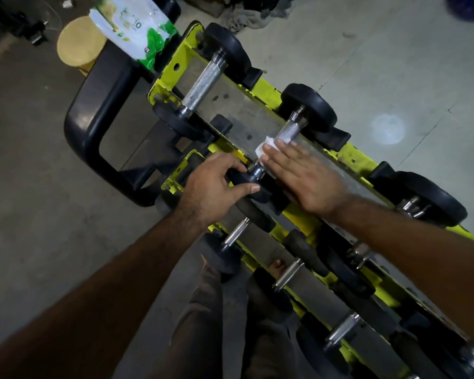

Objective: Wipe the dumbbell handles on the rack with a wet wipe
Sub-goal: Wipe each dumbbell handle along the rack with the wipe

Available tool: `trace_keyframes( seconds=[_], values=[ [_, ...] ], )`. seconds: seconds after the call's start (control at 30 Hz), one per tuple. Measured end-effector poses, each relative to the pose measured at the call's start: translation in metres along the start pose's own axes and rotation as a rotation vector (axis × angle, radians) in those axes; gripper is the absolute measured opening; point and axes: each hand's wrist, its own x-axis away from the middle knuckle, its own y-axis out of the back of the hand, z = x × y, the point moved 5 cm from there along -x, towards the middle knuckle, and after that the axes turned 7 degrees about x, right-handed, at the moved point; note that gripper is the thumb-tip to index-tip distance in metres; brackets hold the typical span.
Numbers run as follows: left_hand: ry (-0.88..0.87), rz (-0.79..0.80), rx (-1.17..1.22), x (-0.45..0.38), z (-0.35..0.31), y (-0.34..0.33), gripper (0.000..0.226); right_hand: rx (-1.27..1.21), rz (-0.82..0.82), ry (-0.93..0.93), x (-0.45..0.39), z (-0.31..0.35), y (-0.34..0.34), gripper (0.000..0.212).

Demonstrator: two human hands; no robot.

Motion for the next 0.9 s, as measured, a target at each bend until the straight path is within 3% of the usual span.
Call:
trace_keyframes(
  seconds=[0.13,0.23,0.3,0.43,0.57,0.63,0.73,0.83,0.9],
  values=[
    [-0.001,-0.019,0.022,0.0,0.002,0.0,0.036,0.012,-0.112,-0.258,-0.004,-0.021,0.01,0.05],
    [0.006,-0.017,0.028,0.001,0.0,-0.001,0.037,-0.084,0.009,-0.026,-0.001,0.018,-0.006,0.051],
    [0.012,-0.011,0.024,0.0,0.001,-0.001,0.037,-0.046,0.027,0.047,-0.001,0.008,-0.002,0.05],
    [0.01,-0.012,0.038,0.0,0.004,-0.002,0.036,0.014,-0.095,-0.282,-0.004,-0.019,0.009,0.052],
    [-0.01,-0.014,0.025,0.001,0.002,-0.003,0.037,-0.059,0.024,0.091,0.0,0.019,-0.006,0.05],
    [0.0,-0.016,0.031,0.0,0.003,-0.002,0.035,0.021,-0.027,0.056,-0.002,-0.007,0.004,0.049],
    [0.006,-0.018,0.025,0.001,0.002,-0.002,0.035,0.026,-0.131,-0.197,-0.006,-0.018,0.014,0.048],
    [-0.011,-0.033,-0.009,0.004,-0.002,-0.005,0.036,-0.064,-0.001,0.048,-0.005,0.023,0.002,0.049],
    [-0.015,-0.045,-0.012,0.006,-0.004,-0.007,0.037,-0.006,0.015,0.096,-0.006,0.009,0.007,0.049]
  ],
)
